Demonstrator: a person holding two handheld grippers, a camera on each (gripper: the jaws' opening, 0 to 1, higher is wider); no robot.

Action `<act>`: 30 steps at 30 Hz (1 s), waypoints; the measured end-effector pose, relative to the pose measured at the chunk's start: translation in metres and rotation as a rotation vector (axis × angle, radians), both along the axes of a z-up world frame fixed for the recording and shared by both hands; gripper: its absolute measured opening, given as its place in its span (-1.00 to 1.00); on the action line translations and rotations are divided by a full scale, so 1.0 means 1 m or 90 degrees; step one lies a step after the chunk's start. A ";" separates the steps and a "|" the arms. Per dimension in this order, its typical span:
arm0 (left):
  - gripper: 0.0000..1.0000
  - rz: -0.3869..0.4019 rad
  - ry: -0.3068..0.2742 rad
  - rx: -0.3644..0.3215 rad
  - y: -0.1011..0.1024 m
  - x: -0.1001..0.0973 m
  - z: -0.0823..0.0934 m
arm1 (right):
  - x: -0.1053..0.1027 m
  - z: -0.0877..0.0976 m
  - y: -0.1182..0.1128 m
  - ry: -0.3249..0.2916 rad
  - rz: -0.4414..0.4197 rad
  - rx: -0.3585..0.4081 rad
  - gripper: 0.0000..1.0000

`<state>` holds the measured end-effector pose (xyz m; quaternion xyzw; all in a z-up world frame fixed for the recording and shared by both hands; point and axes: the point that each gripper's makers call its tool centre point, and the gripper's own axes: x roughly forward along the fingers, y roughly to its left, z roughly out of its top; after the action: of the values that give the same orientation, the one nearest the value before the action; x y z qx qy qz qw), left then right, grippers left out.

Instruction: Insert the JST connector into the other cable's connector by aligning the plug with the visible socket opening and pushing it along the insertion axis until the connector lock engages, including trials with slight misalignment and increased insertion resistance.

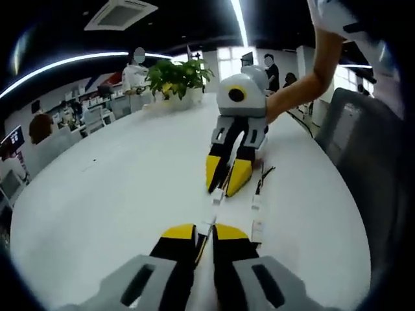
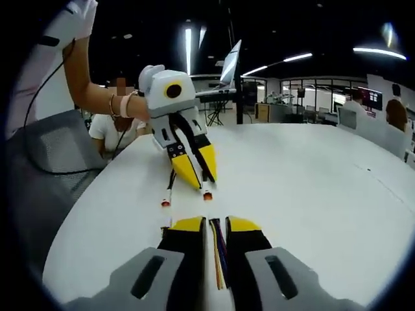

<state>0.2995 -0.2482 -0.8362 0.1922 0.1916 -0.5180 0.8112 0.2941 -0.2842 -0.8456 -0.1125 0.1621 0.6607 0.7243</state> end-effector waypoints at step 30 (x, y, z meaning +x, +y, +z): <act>-1.00 -0.047 0.001 0.005 -0.004 0.003 -0.007 | -0.003 0.005 0.002 0.011 0.012 0.012 -0.92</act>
<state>0.3029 -0.2522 -0.8437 0.2023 0.1869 -0.5469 0.7906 0.2913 -0.2820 -0.8411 -0.1017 0.1613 0.6698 0.7176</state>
